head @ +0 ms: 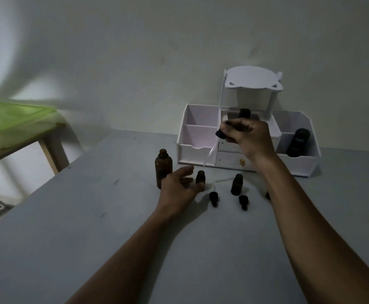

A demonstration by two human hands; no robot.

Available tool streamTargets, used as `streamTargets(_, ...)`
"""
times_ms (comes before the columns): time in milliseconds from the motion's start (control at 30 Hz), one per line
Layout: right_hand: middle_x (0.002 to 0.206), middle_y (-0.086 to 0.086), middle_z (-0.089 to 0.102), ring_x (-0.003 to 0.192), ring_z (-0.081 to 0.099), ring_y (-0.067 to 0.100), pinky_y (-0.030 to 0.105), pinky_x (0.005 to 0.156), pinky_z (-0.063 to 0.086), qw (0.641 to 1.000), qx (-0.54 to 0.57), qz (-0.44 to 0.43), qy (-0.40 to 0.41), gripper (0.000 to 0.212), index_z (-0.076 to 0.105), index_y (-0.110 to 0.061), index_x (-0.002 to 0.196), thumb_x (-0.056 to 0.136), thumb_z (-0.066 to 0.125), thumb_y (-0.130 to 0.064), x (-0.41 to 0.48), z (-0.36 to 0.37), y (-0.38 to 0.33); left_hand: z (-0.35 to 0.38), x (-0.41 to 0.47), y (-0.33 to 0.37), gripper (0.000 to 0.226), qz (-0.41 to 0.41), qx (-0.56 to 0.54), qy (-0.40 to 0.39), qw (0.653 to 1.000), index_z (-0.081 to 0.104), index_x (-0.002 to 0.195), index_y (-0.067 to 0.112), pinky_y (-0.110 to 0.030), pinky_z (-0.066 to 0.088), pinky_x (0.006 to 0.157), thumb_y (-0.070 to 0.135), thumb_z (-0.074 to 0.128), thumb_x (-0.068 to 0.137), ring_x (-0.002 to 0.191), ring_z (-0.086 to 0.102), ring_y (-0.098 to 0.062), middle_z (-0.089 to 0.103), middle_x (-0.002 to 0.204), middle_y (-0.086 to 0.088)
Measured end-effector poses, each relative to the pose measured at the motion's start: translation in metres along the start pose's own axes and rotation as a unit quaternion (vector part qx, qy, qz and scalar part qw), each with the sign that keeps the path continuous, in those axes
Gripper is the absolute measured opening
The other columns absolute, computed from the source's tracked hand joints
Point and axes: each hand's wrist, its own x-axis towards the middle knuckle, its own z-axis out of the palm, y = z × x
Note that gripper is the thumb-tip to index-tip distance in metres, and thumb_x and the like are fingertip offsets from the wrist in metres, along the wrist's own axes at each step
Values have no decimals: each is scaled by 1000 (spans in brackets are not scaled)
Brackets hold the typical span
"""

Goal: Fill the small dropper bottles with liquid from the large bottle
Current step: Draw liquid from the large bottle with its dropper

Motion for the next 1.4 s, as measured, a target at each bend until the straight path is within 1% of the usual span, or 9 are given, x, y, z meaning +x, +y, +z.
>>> streamTargets(133,84,-7,75,84,74,11,34,82,62,1000,-12,-2,-7,6,75,-23,88,85,77,-18,-1,1,2,5,9,-2,63,-17,-2,-1,1000,54,137,14,-33,51,100,23,79,81,112,64,-13,63,132,-5)
streamTargets(333,81,-7,74,76,73,3,32,80,62,999,-25,-7,-29,5,74,-19,87,86,75,-14,-3,5,3,8,13,-3,61,-3,4,3,1000,57,136,10,-17,50,92,19,80,80,100,67,-4,70,122,-3)
streamTargets(400,82,-4,75,77,73,6,34,80,62,999,-32,-11,-30,4,75,-18,88,87,75,-15,-5,7,2,7,12,-4,54,4,11,11,1000,63,130,10,-13,50,90,19,80,80,93,66,5,71,117,0)
streamTargets(500,82,-2,76,77,74,7,36,79,62,999,-32,-16,-30,4,76,-14,90,86,75,-14,-5,9,1,6,10,-4,42,8,18,16,1000,68,122,13,2,43,78,18,78,82,80,60,20,72,107,5)
streamTargets(667,78,-9,74,72,73,5,30,73,62,996,-71,-29,-47,5,77,-15,91,86,75,-16,-8,12,4,4,7,-5,37,4,6,3,1000,68,122,11,4,41,70,13,75,85,76,60,23,66,91,19)
streamTargets(900,79,-5,73,66,70,-4,10,61,51,994,-88,-33,-65,10,76,-8,92,83,78,-12,-11,17,8,1,7,-7,37,9,3,0,1000,69,120,7,0,45,70,9,76,84,75,65,16,70,92,10)
streamTargets(1133,80,1,75,67,71,0,10,63,51,992,-102,-39,-57,12,77,-5,91,81,79,-12,-12,20,12,0,8,-10,41,8,7,-14,1000,66,124,7,3,42,69,5,74,84,76,62,21,67,96,13)
streamTargets(1267,81,6,76,73,75,11,20,70,59,992,-104,-47,-53,11,77,-1,89,81,78,-10,-12,21,14,1,7,-11,40,9,6,-14,1000,66,124,6,3,42,68,5,74,85,76,61,21,67,96,14)
streamTargets(1400,75,-2,73,65,70,-2,8,64,53,989,-125,-71,-42,10,77,-1,88,82,78,-9,-12,23,16,2,8,-11,40,7,4,-9,1000,66,124,7,3,43,68,6,74,85,75,61,22,69,101,10)
